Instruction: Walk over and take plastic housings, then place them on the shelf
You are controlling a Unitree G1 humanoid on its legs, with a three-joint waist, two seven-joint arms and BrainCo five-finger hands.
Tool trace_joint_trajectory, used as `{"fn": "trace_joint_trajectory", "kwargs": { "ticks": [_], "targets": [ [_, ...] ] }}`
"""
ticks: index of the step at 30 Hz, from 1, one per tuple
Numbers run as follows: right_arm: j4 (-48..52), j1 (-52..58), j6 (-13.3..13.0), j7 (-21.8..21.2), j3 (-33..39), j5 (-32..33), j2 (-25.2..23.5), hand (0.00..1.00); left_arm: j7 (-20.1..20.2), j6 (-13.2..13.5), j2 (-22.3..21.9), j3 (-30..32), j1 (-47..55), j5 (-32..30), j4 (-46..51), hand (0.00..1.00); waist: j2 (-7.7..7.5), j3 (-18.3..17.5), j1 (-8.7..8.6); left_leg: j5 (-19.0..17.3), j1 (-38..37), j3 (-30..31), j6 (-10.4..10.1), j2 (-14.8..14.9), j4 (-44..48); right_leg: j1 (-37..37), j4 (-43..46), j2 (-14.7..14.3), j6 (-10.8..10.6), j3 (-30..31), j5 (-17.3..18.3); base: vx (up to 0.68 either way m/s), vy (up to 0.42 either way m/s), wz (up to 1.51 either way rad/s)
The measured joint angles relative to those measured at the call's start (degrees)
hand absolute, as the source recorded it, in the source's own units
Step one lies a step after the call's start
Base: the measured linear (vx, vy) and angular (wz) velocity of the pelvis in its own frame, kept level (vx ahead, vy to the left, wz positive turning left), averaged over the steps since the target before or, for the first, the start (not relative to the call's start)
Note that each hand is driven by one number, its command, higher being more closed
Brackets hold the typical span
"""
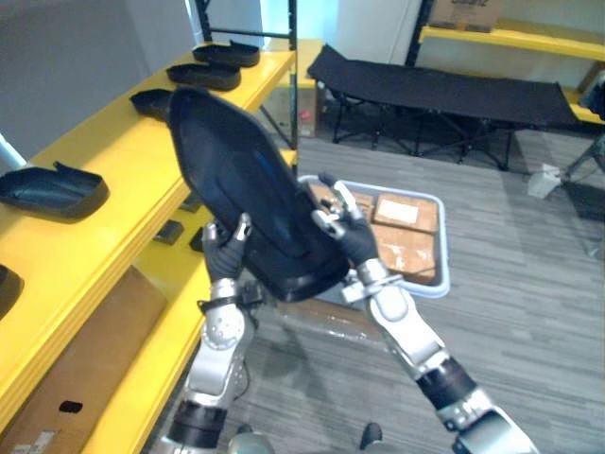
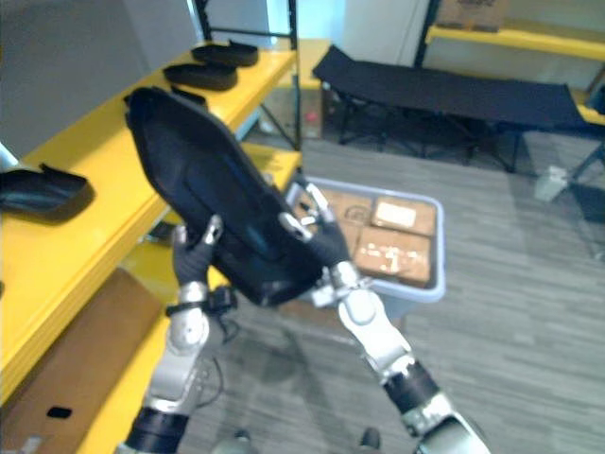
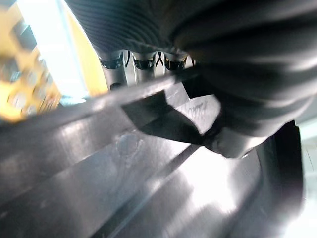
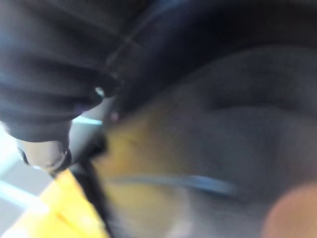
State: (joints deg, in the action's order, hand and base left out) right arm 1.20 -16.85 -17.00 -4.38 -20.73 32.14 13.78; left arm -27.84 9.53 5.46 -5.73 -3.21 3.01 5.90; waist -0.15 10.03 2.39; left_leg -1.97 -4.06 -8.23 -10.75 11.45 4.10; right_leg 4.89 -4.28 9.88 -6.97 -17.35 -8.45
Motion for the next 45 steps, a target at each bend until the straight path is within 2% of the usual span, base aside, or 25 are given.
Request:
{"fn": "trace_joint_trajectory", "kwargs": {
  "ticks": [1,3,4,7,10,12,14,16,18,19,20,22,25,28,32,35,39,43,45],
  "targets": [
    [1.6,0.97,0.08,-5.82,2.21,6.91,0.98,0.0,-2.05,0.05,0.02,1.97,1.25,-3.4,-0.14,1.0,0.04,-0.17,-0.16,-0.07,-0.33,-0.69,0.01,0.01,-0.18,-0.26,0.0,0.0,-0.04,0.56,0.02,-0.02,0.025,-0.29],
    [4.59,2.68,0.2,-11.33,4.08,12.97,2.7,0.0,-4.1,0.11,0.09,3.63,1.78,-6.39,-0.48,1.0,-0.03,-0.45,-0.19,-0.03,-0.25,-1.23,-0.03,0.01,-0.55,-0.93,-0.01,-0.04,-0.09,1.1,-0.02,-0.01,0.02,-0.2],
    [6.85,4.29,0.79,-15.4,5.3,16.9,3.68,0.0,-6.43,0.36,-0.02,4.98,2.02,-8.65,-0.72,1.0,-0.06,-0.57,-0.24,-0.02,-0.41,-1.78,-0.03,0.05,-0.66,-1.26,-0.04,-0.12,-0.1,1.7,-0.13,0.01,0.015,-0.18],
    [8.95,9.22,2.39,-21.27,8.28,23.52,3.48,0.0,-10.22,1.1,-0.36,6.39,2.03,-12.27,-2.76,1.0,-0.43,-2.55,-0.61,0.03,-0.9,-2.65,-0.05,0.04,-1.73,-1.71,-0.05,-0.2,-0.22,2.19,-0.25,0.05,0.03,-0.12],
    [10.64,13.21,3.48,-23.61,12.38,25.15,2.49,0.0,-12.83,2.65,-0.82,9.38,2.05,-14.84,-3.07,1.0,-1.12,-3.24,-1.7,-0.14,-1.18,-3.64,-0.08,-0.09,-1.85,-2.09,-0.13,-0.16,-0.36,3.4,-0.35,0.04,0.031,-0.15],
    [10.92,17.32,3.49,-22.66,16.36,24.55,0.82,0.0,-14.59,3.34,-1.09,11.05,1.99,-15.33,-3.08,1.0,-1.72,-3.65,-2.24,-0.14,-1.42,-4.33,-0.07,-0.11,-2.16,-2.52,-0.14,-0.2,-0.37,3.96,-0.35,0.01,0.024,-0.17],
    [10.26,21.81,3.41,-19.73,21.4,20.77,-1.26,0.0,-16.09,5.02,-1.49,13.08,2.08,-15.25,-3.61,1.0,-1.91,-3.76,-2.65,-0.18,-1.91,-5.25,-0.01,-0.22,-2.6,-2.82,-0.14,-0.19,-0.5,4.88,-0.44,0.0,0.025,-0.2],
    [4.89,26.98,2.33,-15.43,26.66,17.28,-3.9,0.0,-16.14,7.63,-1.54,14.93,2.62,-14.36,-3.45,1.0,-1.94,-3.79,-3.78,-0.26,-2.06,-6.1,0.09,-0.3,-2.86,-3.01,-0.16,-0.15,-0.56,5.55,-0.44,-0.02,0.018,-0.13],
    [-0.44,29.9,1.27,-12.14,29.31,16.72,-6.0,0.0,-14.84,9.41,-2.54,15.26,4.61,-12.33,-0.84,1.0,-1.82,-3.82,-4.48,-0.31,-2.4,-6.7,0.14,-0.43,-3.21,-3.31,-0.18,-0.13,-0.68,6.45,-0.37,-0.02,0.016,-0.18],
    [-3.63,31.53,-1.47,-7.54,31.02,14.81,-7.8,0.0,-12.89,9.65,-4.06,14.71,6.51,-10.18,2.27,1.0,-1.59,-3.8,-4.94,-0.31,-2.77,-6.88,0.14,-0.56,-3.68,-3.33,-0.18,-0.06,-0.8,6.54,-0.28,0.0,0.018,-0.12],
    [-4.66,32.26,-2.5,-5.7,32.16,13.89,-8.63,0.0,-12.3,9.73,-4.67,14.23,7.42,-9.48,3.45,1.0,-1.4,-3.86,-4.93,-0.32,-2.88,-7.06,0.14,-0.58,-3.77,-3.33,-0.18,-0.06,-0.83,6.62,-0.25,0.0,0.02,-0.08],
    [-5.97,34.47,-6.74,5.09,35.28,2.67,-10.37,0.0,-9.32,10.74,-6.39,11.58,11.48,-6.86,6.78,1.0,-0.41,-4.41,-5.22,-0.46,-2.94,-7.34,0.17,-0.64,-3.75,-3.43,-0.18,0.02,-1.28,6.77,0.1,0.01,0.02,-0.05],
    [-5.86,34.14,-9.14,6.9,35.14,0.16,-10.4,0.0,-7.39,11.63,-6.43,11.03,12.94,-5.04,7.24,1.0,0.25,-4.63,-5.4,-0.46,-2.89,-7.22,0.17,-0.61,-3.74,-3.42,-0.18,0.0,-1.35,6.62,0.16,0.0,0.003,0.02],
    [-5.86,30.58,-9.26,6.91,32.88,-2.75,-10.52,0.0,-6.77,11.71,-6.25,12.26,14.11,-3.25,10.52,1.0,0.38,-4.6,-4.36,-0.45,-2.72,-5.99,0.18,-0.69,-3.69,-2.64,-0.18,0.23,-1.43,5.38,0.28,-0.02,0.01,0.16],
    [-6.72,24.7,-8.7,5.36,29.15,-0.83,-9.59,0.0,-7.34,11.69,-5.99,16.02,14.7,-4.09,14.88,1.0,0.71,-4.41,-2.41,-0.14,-0.95,-2.01,0.33,-1.39,-3.66,-1.46,-0.17,1.08,-1.71,1.71,0.69,-0.02,0.013,0.5],
    [-7.29,19.69,-7.87,3.06,23.55,1.59,-9.14,0.0,-9.64,11.54,-5.95,24.55,17.15,-4.18,19.14,1.0,1.35,-4.11,0.45,0.16,-0.67,1.5,0.45,-1.63,-3.72,0.66,-0.12,1.34,-1.95,-1.75,1.47,0.03,0.008,0.59],
    [-9.95,13.6,-7.43,1.86,16.85,1.57,-9.22,0.0,-11.16,11.33,-6.27,35.22,22.5,-4.14,21.16,1.0,1.27,-3.95,5.63,0.48,1.32,7.67,0.69,-2.69,-3.63,3.28,-0.05,2.1,-2.44,-8.26,2.84,0.06,0.011,0.77],
    [-13.72,9.02,-6.35,1.75,9.81,0.1,-10.17,0.0,-10.14,11.66,-9.77,44.74,26.62,-3.01,21.16,1.0,0.16,-3.51,11.06,0.7,2.2,13.07,0.91,-4.46,-3.64,6.53,0.32,3.23,-3.09,-14.11,4.32,0.07,0.017,0.72],
    [-13.72,8.26,-5.18,1.99,7.79,-2.79,-11.0,0.0,-8.76,12.32,-11.74,47.49,27.98,-2.24,21.17,1.0,-0.15,-3.49,12.82,0.64,2.26,15.15,0.98,-4.73,-3.82,7.39,1.2,3.39,-2.94,-15.84,4.86,0.05,0.006,0.58]
  ]
}}
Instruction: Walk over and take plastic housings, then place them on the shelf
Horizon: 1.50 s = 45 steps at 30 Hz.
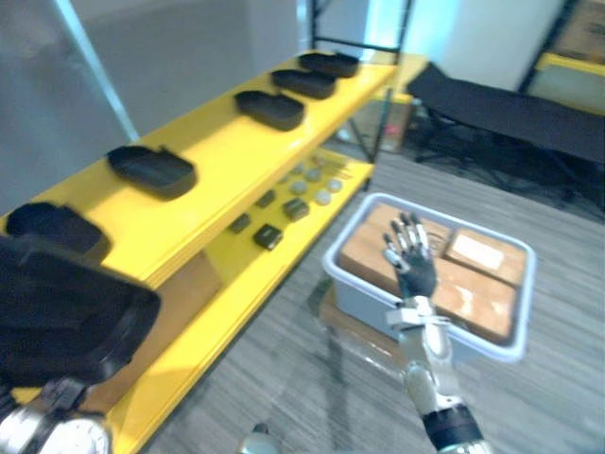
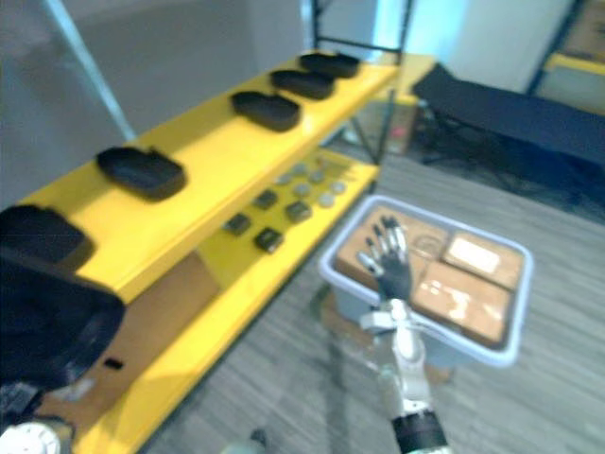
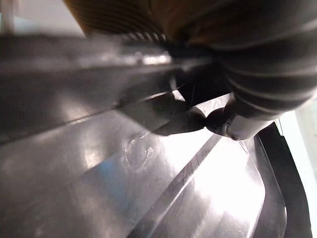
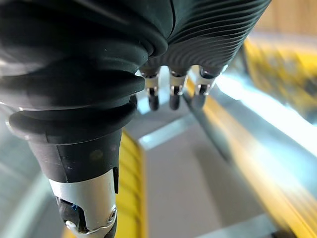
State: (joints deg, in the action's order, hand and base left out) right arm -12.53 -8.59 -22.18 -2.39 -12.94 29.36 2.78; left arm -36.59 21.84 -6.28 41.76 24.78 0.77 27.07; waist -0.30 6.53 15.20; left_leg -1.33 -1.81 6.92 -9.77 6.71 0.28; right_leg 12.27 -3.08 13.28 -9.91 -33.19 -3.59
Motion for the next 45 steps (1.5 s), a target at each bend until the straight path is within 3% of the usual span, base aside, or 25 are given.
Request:
{"fn": "trace_joint_trajectory", "kwargs": {
  "ticks": [3,6,8,12,13,18,23,27,35,39,43,45],
  "targets": [
    [-0.09,-1.12,1.65,0.17,-1.4,-1.95,-0.59,0.0,3.52,2.17,-0.96,1.56,1.84,5.23,0.25,1.0,-1.44,-0.16,1.57,-0.08,0.28,0.92,0.03,-0.17,-0.07,-0.14,1.65,0.48,-0.1,-0.05,1.37,0.03,0.004,0.26],
    [-0.05,-1.18,2.7,0.53,-0.33,-3.09,0.81,0.0,6.49,3.31,-0.96,1.6,1.82,6.02,1.6,1.0,-2.38,0.33,0.82,-0.92,1.43,1.41,0.13,-0.28,1.83,-1.39,4.75,1.19,0.16,0.15,3.05,0.0,-0.003,0.03],
    [-0.01,-1.02,3.56,1.13,0.78,-3.07,2.31,0.0,7.95,4.12,-0.24,1.28,0.77,6.14,2.13,1.0,-2.25,1.63,-0.38,-3.63,4.15,2.03,0.1,-0.47,7.96,-3.55,10.69,2.49,0.45,0.49,6.35,-0.07,0.039,-0.03],
    [0.14,0.99,3.98,2.32,3.01,-3.01,4.24,0.0,8.05,4.29,0.89,-0.55,-2.54,7.81,2.09,1.0,-1.62,4.04,-1.38,-7.0,6.6,1.69,0.0,-0.15,14.74,-6.85,18.16,3.94,0.27,2.54,10.74,-0.11,0.016,-0.14],
    [0.71,1.94,3.96,2.13,3.83,-2.99,4.25,0.0,7.92,4.33,0.89,-0.54,-2.79,7.93,2.09,1.0,-2.13,4.31,-1.8,-7.32,7.43,1.48,0.13,-0.1,15.61,-8.32,19.46,4.24,0.51,3.45,11.57,-0.12,-0.004,-0.15],
    [0.95,3.87,3.91,0.97,4.52,-3.1,4.36,0.0,7.31,4.32,1.15,-2.89,-3.42,7.83,1.94,1.0,-1.82,6.68,-2.02,-7.9,9.13,0.37,0.2,0.07,17.72,-11.29,22.89,4.97,0.83,5.19,12.43,-0.08,-0.005,-0.14],
    [3.35,3.68,3.91,-1.92,4.51,-3.09,4.39,0.0,5.03,4.07,1.24,-4.31,-3.26,6.95,1.94,1.0,-1.84,6.67,-1.96,-7.94,9.86,0.59,0.23,-0.1,17.7,-11.71,22.69,5.04,0.58,5.05,12.33,0.0,-0.005,0.03],
    [3.39,3.06,4.0,-5.49,3.4,-3.19,4.47,0.0,1.23,2.87,1.42,-4.12,-2.1,1.71,1.88,1.0,-1.84,6.66,-1.31,-8.0,9.92,2.49,0.35,-0.82,17.59,-9.26,20.78,4.76,-0.19,2.78,11.8,0.02,-0.007,0.21],
    [1.51,-2.3,4.05,-7.56,-0.45,-3.16,4.82,0.0,1.1,1.44,1.95,0.53,0.74,-4.15,1.12,1.0,-1.88,6.48,3.19,-7.76,10.03,10.24,0.22,-3.51,17.08,-0.56,15.19,3.29,-0.6,-4.72,11.51,0.04,-0.019,0.58],
    [0.75,-3.07,4.57,-4.52,-0.42,-5.69,4.88,0.0,7.69,2.78,3.22,0.47,1.41,-3.57,1.12,1.0,-2.13,5.13,3.2,-3.9,12.08,14.84,0.43,-6.43,13.82,2.55,12.37,3.21,-1.52,-12.31,10.74,0.03,-0.037,0.93],
    [0.54,-3.07,5.04,-2.23,0.3,-8.36,5.25,0.0,14.45,5.62,6.15,-0.3,1.37,-3.6,1.55,1.0,-1.54,4.92,3.23,-0.89,12.82,14.73,0.73,-7.36,11.37,2.67,12.65,3.77,-1.38,-12.24,10.65,-0.01,0.002,0.46],
    [0.32,-2.57,5.04,-1.31,0.53,-9.93,5.42,0.0,15.62,6.18,7.29,-0.64,1.33,-4.2,2.0,1.0,-0.83,4.86,2.96,-0.7,12.82,14.55,0.84,-7.4,11.59,2.47,13.2,3.96,-1.3,-11.76,10.7,-0.07,-0.001,0.01]
  ]
}}
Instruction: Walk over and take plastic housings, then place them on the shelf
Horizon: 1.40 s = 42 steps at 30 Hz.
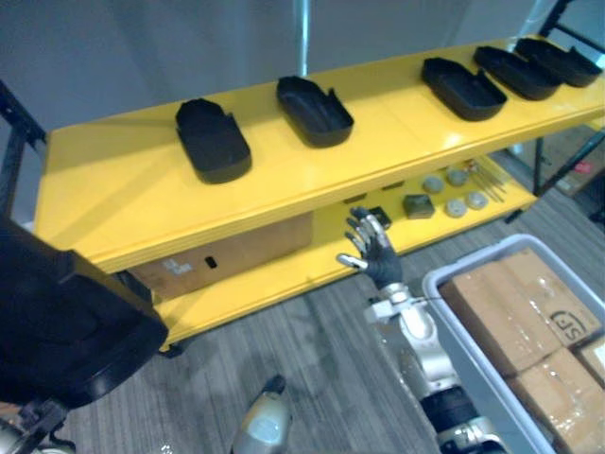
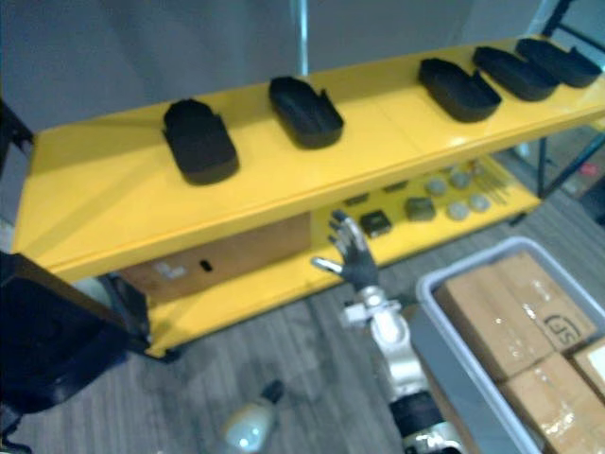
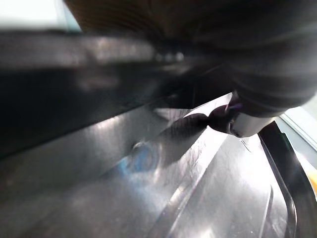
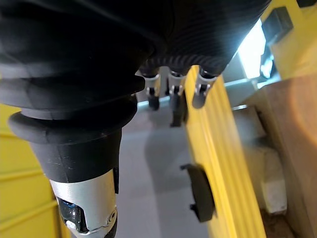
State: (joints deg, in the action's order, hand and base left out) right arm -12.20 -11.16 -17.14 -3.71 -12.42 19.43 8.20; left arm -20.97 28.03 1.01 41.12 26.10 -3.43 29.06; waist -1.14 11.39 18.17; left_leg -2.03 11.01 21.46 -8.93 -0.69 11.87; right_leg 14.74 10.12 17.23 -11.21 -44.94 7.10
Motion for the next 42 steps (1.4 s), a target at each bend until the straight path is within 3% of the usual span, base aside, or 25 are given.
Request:
{"fn": "trace_joint_trajectory", "kwargs": {
  "ticks": [2,4,5,6,10,13,15,25,28,29,30,31,32,33,34,35,36,37,39,41,42],
  "targets": [
    [0.49,1.74,-0.05,0.78,0.95,-1.15,0.74,0.0,0.69,0.01,2.43,-1.47,-0.39,-1.34,0.29,1.0,0.57,0.05,-0.55,0.02,-0.07,0.09,0.06,-0.14,0.24,-0.58,1.87,0.27,1.53,3.27,0.85,-0.1,0.004,0.09],
    [1.85,5.64,-0.07,1.89,3.06,-1.06,1.54,0.0,2.17,-0.05,7.2,-3.9,-1.21,-2.02,0.14,1.0,1.2,0.44,-3.47,0.63,0.03,-0.76,1.92,-0.02,-0.56,-1.31,5.53,0.48,4.41,11.01,2.55,-0.14,0.005,0.54],
    [2.46,6.74,-0.07,2.36,3.64,-1.05,1.66,0.0,2.39,-0.04,8.24,-4.34,-1.59,-2.03,0.14,1.0,1.25,0.47,-4.01,1.07,0.11,-2.47,2.46,0.63,-1.26,-1.72,6.3,0.51,4.94,12.53,2.86,-0.16,-0.029,0.55],
    [3.03,7.93,-0.12,2.64,4.31,-1.11,2.16,0.0,2.46,-0.02,9.6,-4.86,-2.59,-1.85,0.16,1.0,1.28,0.44,-4.98,2.46,0.04,-5.36,2.38,1.96,-3.06,-2.37,6.7,0.47,5.0,14.24,2.95,-0.12,-0.044,0.23],
    [4.64,7.87,-0.55,2.65,5.92,-2.19,3.66,0.0,1.27,-0.32,9.85,-7.88,-4.59,-1.65,-0.05,1.0,1.98,1.29,-5.06,7.11,1.63,-8.8,1.38,3.84,-6.54,-6.27,3.51,-0.53,4.04,18.58,4.9,-0.15,-0.056,-0.33],
    [5.18,8.75,-0.68,1.86,6.76,-2.14,3.67,0.0,1.08,-0.76,9.93,-10.93,-5.95,-2.3,-0.56,1.0,2.87,2.28,-7.35,9.78,1.52,-9.48,0.7,5.45,-9.36,-8.22,3.26,-1.59,2.25,20.23,4.36,-0.13,-0.057,-0.18],
    [5.31,8.92,-0.89,1.21,7.31,-2.15,3.68,0.0,0.93,-1.14,9.95,-11.22,-7.1,-3.18,-0.57,1.0,2.63,2.61,-8.14,10.27,0.99,-10.11,0.47,6.28,-10.01,-8.84,3.67,-2.08,2.23,21.37,4.36,-0.08,-0.035,-0.22],
    [7.02,9.23,-2.73,-1.56,7.38,-1.56,3.07,0.0,-2.7,-4.35,12.03,-14.78,-7.43,-3.92,-1.59,1.0,2.19,3.25,-8.14,10.71,0.79,-11.71,0.25,7.15,-10.08,-10.53,4.44,-2.13,1.9,23.32,4.46,-0.02,-0.007,-0.09],
    [7.02,8.66,-2.81,-1.52,7.42,-1.32,2.66,0.0,-3.25,-4.8,11.98,-14.42,-7.42,-3.98,-1.59,1.0,1.94,5.54,-7.82,7.92,1.24,-11.63,0.24,6.43,-5.35,-8.72,5.0,-1.61,1.58,23.1,5.36,-0.01,0.012,0.01],
    [7.02,8.71,-2.83,-1.15,7.4,-0.4,2.25,0.0,-3.24,-4.81,11.9,-14.15,-7.1,-4.32,-1.59,1.0,1.24,6.42,-7.59,5.42,2.59,-11.65,0.5,5.5,-0.82,-8.52,6.77,-0.61,2.15,22.79,6.69,-0.02,0.081,0.14],
    [7.06,8.78,-2.92,-0.78,7.67,0.47,1.28,0.0,-3.09,-4.73,11.91,-13.66,-6.56,-4.44,-1.59,1.0,-0.18,7.11,-7.48,2.16,5.48,-13.55,2.08,4.34,7.48,-7.94,7.29,0.8,3.41,22.32,7.44,-0.02,0.13,0.16],
    [7.1,9.15,-3.12,0.09,7.98,0.65,1.07,0.0,-3.09,-4.7,11.92,-13.44,-6.22,-4.73,-1.62,1.0,-0.66,7.43,-7.6,-0.34,6.94,-15.73,4.06,3.48,12.88,-7.02,7.36,1.26,3.68,21.95,7.29,0.05,0.159,0.22],
    [7.85,10.77,-3.96,1.54,8.43,0.66,1.54,0.0,-3.24,-4.47,11.42,-12.87,-5.85,-6.46,-1.88,1.0,1.42,7.03,-7.82,-6.28,7.81,-17.2,6.56,3.33,18.36,-7.46,13.76,0.45,5.27,23.29,6.22,0.09,0.194,0.38],
    [7.95,12.06,-4.79,2.65,8.56,0.63,0.86,0.0,-3.4,-4.33,12.03,-12.33,-6.0,-7.11,-2.55,1.0,1.1,7.28,-7.98,-8.23,8.07,-16.72,5.71,2.94,20.32,-10.19,20.58,1.5,6.59,26.19,5.29,0.09,0.243,0.5],
    [7.9,12.97,-4.9,3.62,8.58,0.44,-0.38,0.0,-3.99,-4.39,12.31,-11.23,-6.28,-8.06,-3.23,1.0,-0.08,7.04,-8.05,-9.07,7.96,-16.1,5.93,2.1,20.34,-14.26,27.33,1.99,9.05,30.4,1.32,0.09,0.272,0.45],
    [7.9,13.04,-5.05,3.86,8.6,0.14,-0.95,0.0,-4.15,-4.54,12.33,-10.64,-6.44,-8.19,-3.26,1.0,-0.26,6.96,-8.17,-9.06,7.91,-15.57,6.0,1.89,19.77,-15.97,29.44,1.91,9.28,31.58,-1.42,0.09,0.196,0.36],
    [7.87,12.89,-5.5,4.1,8.99,-0.23,-1.6,0.0,-4.45,-4.73,12.62,-9.77,-6.9,-8.09,-3.46,1.0,-0.41,6.92,-8.16,-8.81,7.16,-14.12,6.88,2.04,18.14,-18.05,31.92,1.25,8.42,32.86,-1.19,0.15,0.123,0.35],
    [7.8,12.49,-5.58,4.14,9.64,-0.99,-1.57,0.0,-5.12,-4.92,12.75,-9.42,-7.92,-7.7,-3.95,1.0,-0.34,6.94,-8.11,-8.44,5.75,-13.17,7.55,1.97,16.37,-18.9,30.95,-0.05,6.72,33.64,3.91,0.18,0.091,0.33],
    [7.82,11.76,-5.65,4.12,11.51,-2.12,-1.52,0.0,-5.35,-5.22,13.51,-8.67,-9.86,-6.83,-4.7,1.0,-0.19,6.89,-8.18,-8.15,3.71,-12.45,7.99,1.76,13.82,-19.46,22.62,-2.96,5.33,35.62,6.31,0.2,0.102,0.28],
    [8.41,11.31,-5.68,3.83,14.23,-2.24,-1.02,0.0,-5.63,-6.22,15.13,-8.3,-11.85,-4.88,-5.97,1.0,0.19,6.71,-8.39,-8.14,2.92,-11.56,7.95,1.54,12.52,-21.5,14.29,-5.66,4.84,40.48,5.98,0.15,0.04,0.37],
    [9.29,11.31,-5.65,3.86,16.0,-2.24,-0.48,0.0,-5.67,-7.36,15.37,-8.4,-13.13,-3.48,-6.36,1.0,0.56,6.57,-9.48,-8.17,2.9,-10.02,7.84,1.13,12.04,-22.96,10.31,-6.82,3.74,43.84,5.22,0.13,-0.004,0.58]
  ]
}}
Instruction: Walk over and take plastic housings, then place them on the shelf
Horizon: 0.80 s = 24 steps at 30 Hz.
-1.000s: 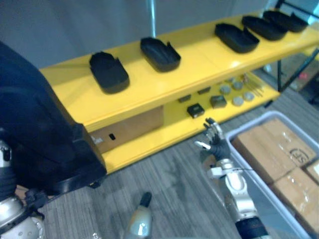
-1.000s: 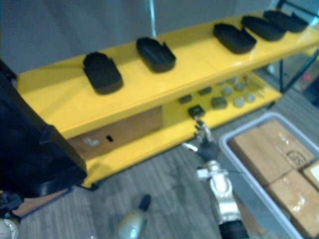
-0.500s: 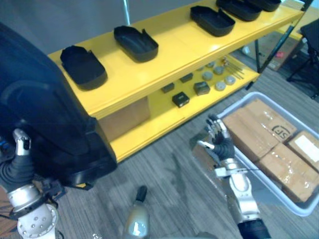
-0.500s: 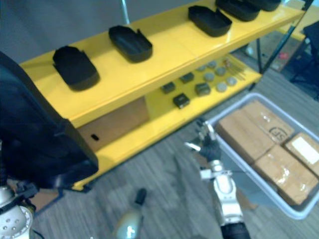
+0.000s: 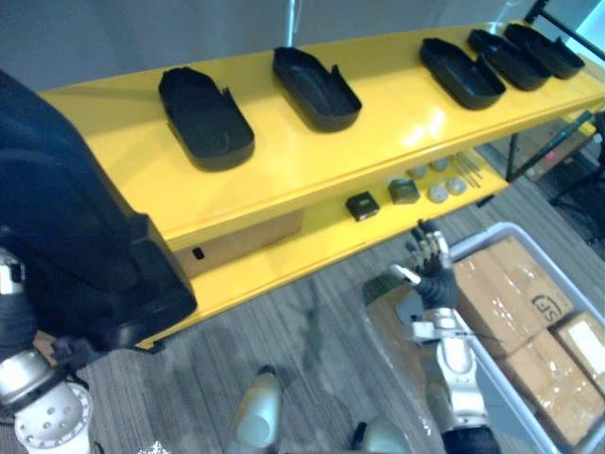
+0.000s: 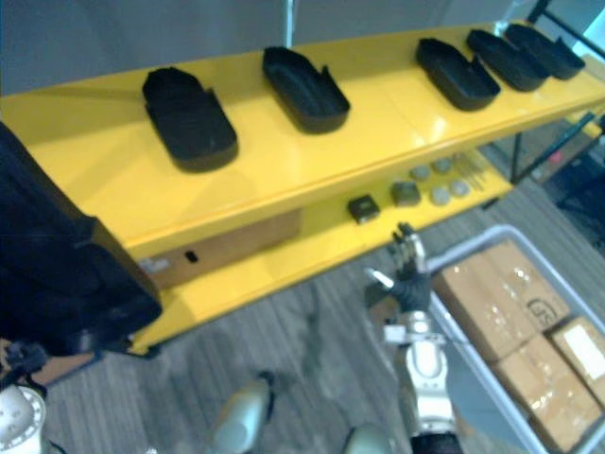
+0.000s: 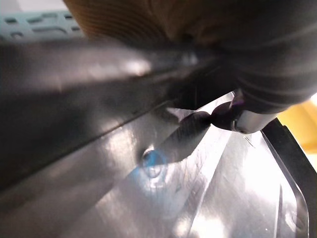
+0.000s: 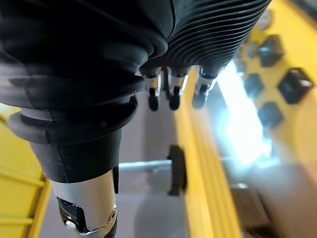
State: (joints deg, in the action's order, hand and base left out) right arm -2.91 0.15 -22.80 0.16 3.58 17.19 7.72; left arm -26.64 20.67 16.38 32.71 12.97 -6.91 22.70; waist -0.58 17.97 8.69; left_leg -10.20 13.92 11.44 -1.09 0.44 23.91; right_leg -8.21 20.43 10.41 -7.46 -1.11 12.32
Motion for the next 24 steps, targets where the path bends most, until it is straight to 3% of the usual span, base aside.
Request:
{"fn": "trace_joint_trajectory", "kwargs": {
  "ticks": [3,4,5,6,7,9,10,11,14,17,21,24],
  "targets": [
    [2.64,1.65,0.2,-0.01,3.7,0.08,0.6,0.0,-0.03,-1.79,-0.01,-2.06,-2.4,1.63,-1.46,1.0,-0.23,-0.17,-2.47,-0.43,-2.13,5.46,-2.23,-2.06,-1.05,-0.68,-1.68,-0.84,-1.34,5.15,-1.07,0.25,-0.135,1.04],
    [3.47,2.01,0.23,-0.09,4.37,0.12,0.66,0.0,-0.04,-2.03,-0.41,-2.55,-2.01,1.94,-1.31,1.0,-1.28,-0.8,-2.59,-0.53,-3.09,6.72,-2.72,-2.46,-1.57,-0.54,-1.16,-0.83,-0.98,4.66,-1.2,0.37,-0.337,1.15],
    [5.17,2.13,0.23,-0.1,4.72,0.43,0.81,0.0,-0.06,-2.35,-1.71,-2.59,-0.98,1.77,-0.48,1.0,-1.99,-1.73,-2.59,-1.15,-3.06,8.11,-3.96,-3.15,-1.42,-0.54,-1.35,-0.8,1.0,3.37,-2.56,0.32,-0.341,0.86],
    [6.1,2.01,0.22,0.0,4.74,0.64,1.1,0.0,-0.07,-2.32,-2.41,-2.75,-0.41,1.67,-0.1,1.0,-2.88,-2.27,-2.6,-1.64,-2.73,8.56,-4.72,-3.51,-1.08,-0.46,-1.06,-0.8,-0.52,3.07,-4.02,0.26,-0.395,1.01],
    [6.34,1.33,0.15,0.25,5.04,0.72,2.99,0.0,-0.04,-2.36,-5.98,-4.4,0.18,1.3,-0.11,1.0,-0.63,-2.24,-2.9,-2.26,-1.81,7.75,-5.41,-1.2,-0.02,0.19,0.53,-1.89,-0.25,-0.25,-2.8,0.16,-0.31,0.84],
    [6.16,1.16,0.15,1.28,6.01,0.56,4.94,0.0,-0.14,-2.39,-8.69,-6.02,2.34,0.41,-0.16,1.0,1.74,-3.03,-2.95,-1.09,-0.73,0.71,-5.13,3.75,-0.82,0.37,0.91,-3.42,0.9,-3.79,-2.19,0.18,-0.322,0.89],
    [6.12,1.21,0.09,2.28,7.13,0.45,5.48,0.0,-0.32,-2.39,-8.86,-6.23,2.85,-0.55,-0.17,1.0,2.7,-3.18,-3.18,1.27,-1.1,-3.72,-5.77,5.62,-3.74,0.8,0.98,-3.58,1.08,-5.86,-2.09,0.17,-0.273,0.86],
    [6.13,1.31,0.06,2.65,8.01,0.42,5.58,0.0,-0.37,-2.39,-8.86,-6.44,2.66,-0.71,-0.13,1.0,3.12,-3.09,-3.49,2.35,-1.71,-5.56,-6.25,6.21,-5.48,1.38,0.76,-3.5,1.08,-6.85,-2.09,0.13,-0.201,0.82],
    [6.35,1.96,-0.86,5.9,11.1,-0.28,5.56,0.0,-2.4,-2.64,-8.75,-6.57,2.4,-0.9,0.19,1.0,3.33,-3.02,-3.87,5.38,-5.73,-7.49,-7.01,6.61,-11.96,4.29,-1.18,-3.11,1.08,-8.58,-2.1,0.1,-0.082,0.34],
    [7.83,3.73,-1.26,8.43,14.34,-0.75,4.98,0.0,-4.75,-5.89,-8.12,-6.41,2.18,-1.56,0.26,1.0,3.22,-3.02,-4.9,5.66,-5.94,-7.74,-6.6,5.17,-12.59,5.24,-2.77,-1.81,1.08,-8.83,-2.09,0.04,0.057,0.07],
    [8.33,9.25,-1.03,10.37,17.2,-0.59,0.98,0.0,-6.25,-9.55,-7.59,-4.46,2.76,-6.92,0.2,1.0,3.11,-3.06,-6.47,6.09,-7.13,-9.36,-5.29,3.22,-14.89,6.39,-4.37,0.24,0.79,-8.53,-2.26,0.0,0.097,-0.03],
    [8.19,14.94,-0.85,9.51,17.07,-0.52,-0.56,0.0,-5.56,-12.39,-2.83,-0.35,2.91,-8.62,-0.19,1.0,3.17,-3.13,-7.34,5.75,-8.99,-12.66,-4.65,3.26,-15.53,7.93,-5.52,0.86,0.48,-7.69,-2.45,0.01,0.059,-0.16]
  ]
}}
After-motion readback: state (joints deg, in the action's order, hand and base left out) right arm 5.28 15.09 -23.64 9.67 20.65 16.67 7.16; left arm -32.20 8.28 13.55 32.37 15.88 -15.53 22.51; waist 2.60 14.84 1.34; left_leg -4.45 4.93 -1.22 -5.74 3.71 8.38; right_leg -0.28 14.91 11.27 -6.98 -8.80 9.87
